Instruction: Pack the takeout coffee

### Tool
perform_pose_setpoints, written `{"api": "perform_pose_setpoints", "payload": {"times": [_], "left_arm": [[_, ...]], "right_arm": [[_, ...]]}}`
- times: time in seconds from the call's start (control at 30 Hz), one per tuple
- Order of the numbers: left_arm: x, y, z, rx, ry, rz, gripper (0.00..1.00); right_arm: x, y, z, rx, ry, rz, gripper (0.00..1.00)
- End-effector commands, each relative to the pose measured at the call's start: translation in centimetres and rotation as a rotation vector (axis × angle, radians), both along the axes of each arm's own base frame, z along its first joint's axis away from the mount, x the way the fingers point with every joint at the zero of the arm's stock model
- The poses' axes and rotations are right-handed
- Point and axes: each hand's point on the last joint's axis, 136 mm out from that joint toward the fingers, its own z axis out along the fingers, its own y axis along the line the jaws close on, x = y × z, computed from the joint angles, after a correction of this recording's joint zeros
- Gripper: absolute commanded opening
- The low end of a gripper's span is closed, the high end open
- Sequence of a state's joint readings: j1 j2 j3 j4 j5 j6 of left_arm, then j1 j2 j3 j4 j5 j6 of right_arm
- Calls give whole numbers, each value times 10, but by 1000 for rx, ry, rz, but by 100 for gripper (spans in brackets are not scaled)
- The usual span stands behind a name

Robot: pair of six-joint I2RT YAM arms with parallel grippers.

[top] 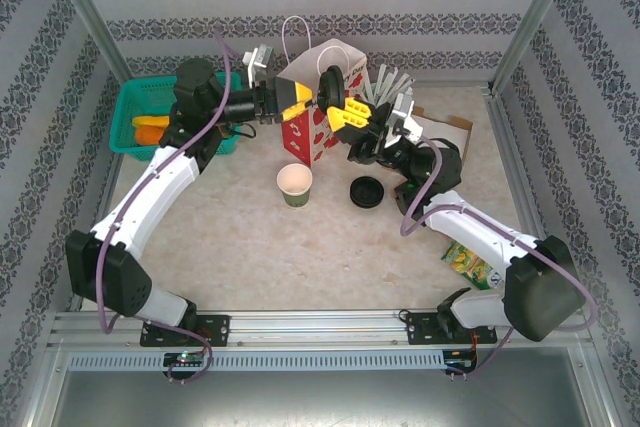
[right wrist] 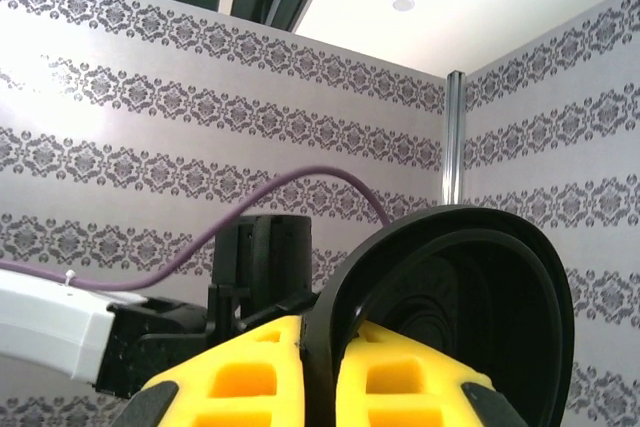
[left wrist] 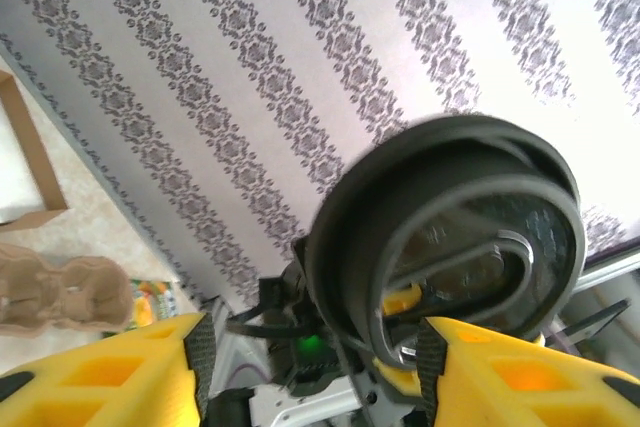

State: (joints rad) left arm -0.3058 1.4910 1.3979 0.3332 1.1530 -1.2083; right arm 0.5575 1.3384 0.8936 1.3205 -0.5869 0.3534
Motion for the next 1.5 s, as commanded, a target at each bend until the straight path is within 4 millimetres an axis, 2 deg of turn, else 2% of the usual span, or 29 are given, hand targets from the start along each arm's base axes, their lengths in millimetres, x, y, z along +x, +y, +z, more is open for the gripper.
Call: {"api": "perform_pose_setpoints", "payload": {"times": [0.0, 0.23, 0.5, 0.9, 1.0, 1.13, 1.47], "left_arm": [[-5, 2, 23, -91, 17, -59, 52], [-14, 2, 35, -107, 37, -106, 45], [-23, 8, 36, -80, 18, -94, 46], [-22, 8, 45, -96, 3, -97, 47], [-21, 8, 46, -108, 9, -101, 45], [-20, 7, 46, -109, 20, -108, 32], [-20, 7, 45, -99, 15, -112, 27]], "right_arm": [[-14, 0, 24, 37, -170, -53, 0], [-13, 9, 21, -1, -238, -70, 0], [-4, 10, 24, -9, -260, -105, 0], [3, 14, 19, -23, -240, -72, 0], [5, 18, 18, -26, -240, -54, 0], [8, 21, 18, -27, -245, -56, 0], [10, 24, 15, -28, -233, -48, 0]]}}
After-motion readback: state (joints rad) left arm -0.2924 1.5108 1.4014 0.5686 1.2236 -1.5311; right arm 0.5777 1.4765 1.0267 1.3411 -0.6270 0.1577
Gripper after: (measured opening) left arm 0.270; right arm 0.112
